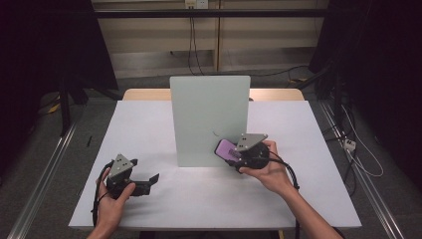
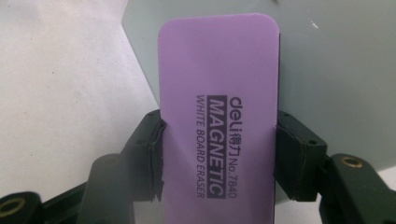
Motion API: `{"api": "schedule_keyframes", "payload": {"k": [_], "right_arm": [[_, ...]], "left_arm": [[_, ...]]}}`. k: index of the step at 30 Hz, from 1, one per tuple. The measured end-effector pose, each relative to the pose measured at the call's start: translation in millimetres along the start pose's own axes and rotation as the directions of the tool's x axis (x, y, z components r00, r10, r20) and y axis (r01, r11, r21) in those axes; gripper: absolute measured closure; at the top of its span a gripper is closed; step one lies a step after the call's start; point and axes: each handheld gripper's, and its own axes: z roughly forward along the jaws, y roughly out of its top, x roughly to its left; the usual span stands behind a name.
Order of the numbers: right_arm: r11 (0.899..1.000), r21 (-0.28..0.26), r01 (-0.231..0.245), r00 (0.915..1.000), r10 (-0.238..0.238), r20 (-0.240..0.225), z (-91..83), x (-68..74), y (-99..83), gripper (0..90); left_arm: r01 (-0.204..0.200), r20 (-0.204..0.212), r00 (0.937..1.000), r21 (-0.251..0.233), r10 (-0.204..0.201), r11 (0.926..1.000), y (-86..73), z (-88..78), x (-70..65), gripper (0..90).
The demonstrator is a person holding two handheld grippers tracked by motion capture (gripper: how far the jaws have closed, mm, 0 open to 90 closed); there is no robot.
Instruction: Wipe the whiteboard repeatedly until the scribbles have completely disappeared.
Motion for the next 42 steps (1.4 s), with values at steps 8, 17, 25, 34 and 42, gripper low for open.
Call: {"api": "schedule_keyframes", "payload": {"k": [8, 17, 25, 34, 42], "right_arm": [[1.0, -0.021, 0.004, 0.9998, -0.004, 0.017, -6.0, -7.4, 15.5, 42.0], [0.996, -0.09, 0.005, 0.9983, 0.0, 0.059, -17.8, -21.7, 48.7, 42.1], [0.995, -0.092, 0.026, 0.9986, -0.022, 0.049, -5.2, -11.8, 46.9, 42.0], [0.998, -0.016, 0.066, 0.9974, -0.066, -0.027, 21.5, 10.1, 34.1, 42.1], [0.996, 0.012, 0.088, 0.9947, -0.087, -0.054, 33.1, 19.8, 30.6, 42.1]], "left_arm": [[-0.008, 0.001, 1.0, 0.007, 0.008, 0.9999, 0.8, 2.0, -0.9, 4.9], [0.0, -0.001, 1.0, 0.0, 0.0, 1.0, 0.3, -0.3, 0.5, 5.0], [-0.004, 0.002, 1.0, 0.0, 0.004, 1.0, 0.1, 0.3, 0.3, 5.0], [-0.008, 0.001, 1.0, 0.007, 0.008, 0.9999, 0.3, 0.7, -0.2, 5.0], [0.003, 0.003, 1.0, 0.0, -0.003, 1.0, -0.3, 0.7, 0.4, 5.0]]}}
